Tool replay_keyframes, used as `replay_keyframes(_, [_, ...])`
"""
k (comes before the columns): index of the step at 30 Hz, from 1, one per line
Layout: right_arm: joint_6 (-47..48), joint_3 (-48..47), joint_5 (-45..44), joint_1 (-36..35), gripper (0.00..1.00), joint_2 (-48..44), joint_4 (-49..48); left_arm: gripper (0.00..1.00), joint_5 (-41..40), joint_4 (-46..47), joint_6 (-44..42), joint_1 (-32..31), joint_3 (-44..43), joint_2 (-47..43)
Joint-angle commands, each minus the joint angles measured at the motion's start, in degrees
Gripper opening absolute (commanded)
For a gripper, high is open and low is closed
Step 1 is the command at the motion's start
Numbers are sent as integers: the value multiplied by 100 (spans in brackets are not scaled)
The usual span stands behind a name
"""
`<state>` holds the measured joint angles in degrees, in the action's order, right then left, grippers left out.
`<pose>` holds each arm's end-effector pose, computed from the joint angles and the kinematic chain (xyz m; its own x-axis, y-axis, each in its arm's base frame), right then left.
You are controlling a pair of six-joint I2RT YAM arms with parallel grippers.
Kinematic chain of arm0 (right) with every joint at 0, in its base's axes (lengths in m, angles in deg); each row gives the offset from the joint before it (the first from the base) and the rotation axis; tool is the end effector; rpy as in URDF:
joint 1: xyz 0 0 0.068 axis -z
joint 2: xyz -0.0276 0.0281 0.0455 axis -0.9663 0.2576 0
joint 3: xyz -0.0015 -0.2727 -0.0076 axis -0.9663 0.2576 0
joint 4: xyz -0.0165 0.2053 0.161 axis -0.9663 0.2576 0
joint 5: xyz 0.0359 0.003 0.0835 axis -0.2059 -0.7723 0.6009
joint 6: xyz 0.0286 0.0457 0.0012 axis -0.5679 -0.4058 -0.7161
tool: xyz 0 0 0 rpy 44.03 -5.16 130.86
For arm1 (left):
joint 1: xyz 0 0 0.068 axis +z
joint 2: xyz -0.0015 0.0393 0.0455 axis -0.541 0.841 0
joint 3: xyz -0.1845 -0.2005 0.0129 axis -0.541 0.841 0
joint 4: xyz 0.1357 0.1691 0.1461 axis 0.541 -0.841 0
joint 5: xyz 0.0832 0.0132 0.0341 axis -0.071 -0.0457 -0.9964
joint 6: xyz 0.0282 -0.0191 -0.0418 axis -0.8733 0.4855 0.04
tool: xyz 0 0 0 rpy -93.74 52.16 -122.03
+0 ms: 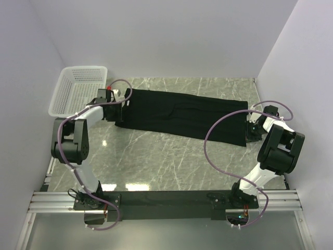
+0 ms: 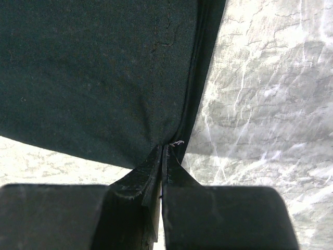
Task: Fold and stack the t-shirts
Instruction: Fold the tshirt
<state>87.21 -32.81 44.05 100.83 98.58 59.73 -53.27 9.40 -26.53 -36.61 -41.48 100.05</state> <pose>0.2848 -0.1254 0.1616 -0.9203 0.0756 -0.3837 0.0117 0.9860 0.1662 0.3735 -0.0305 0.1833 -0.8200 -0.0652 -0.5687 0.0536 0.9804 -0.1897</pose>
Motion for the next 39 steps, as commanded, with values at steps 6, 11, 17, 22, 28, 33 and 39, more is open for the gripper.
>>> replay_keyframes(6, [-69,30,87,43,3,-156,-85,20,-311,-111,-189,-212,-510,429])
replay_keyframes(11, [-96,48,96,52,2,-174,-85,1,-504,-85,-215,-221,-432,333])
replay_keyframes(17, [-78,39,61,43,0,-235,-76,1,-803,55,-224,-221,-203,78])
replay_keyframes(22, [-96,30,8,61,0,-288,-94,1,-829,126,-241,-221,-1,-326])
replay_keyframes(28, [-122,39,-36,96,0,-306,-111,1,-829,144,-259,-203,254,-634])
replay_keyframes(33, [-131,48,-88,122,0,-315,-120,1,-829,91,-250,-194,403,-643])
replay_keyframes(39, [-140,30,-203,157,0,-350,-120,1,-829,-41,-224,-168,438,-511])
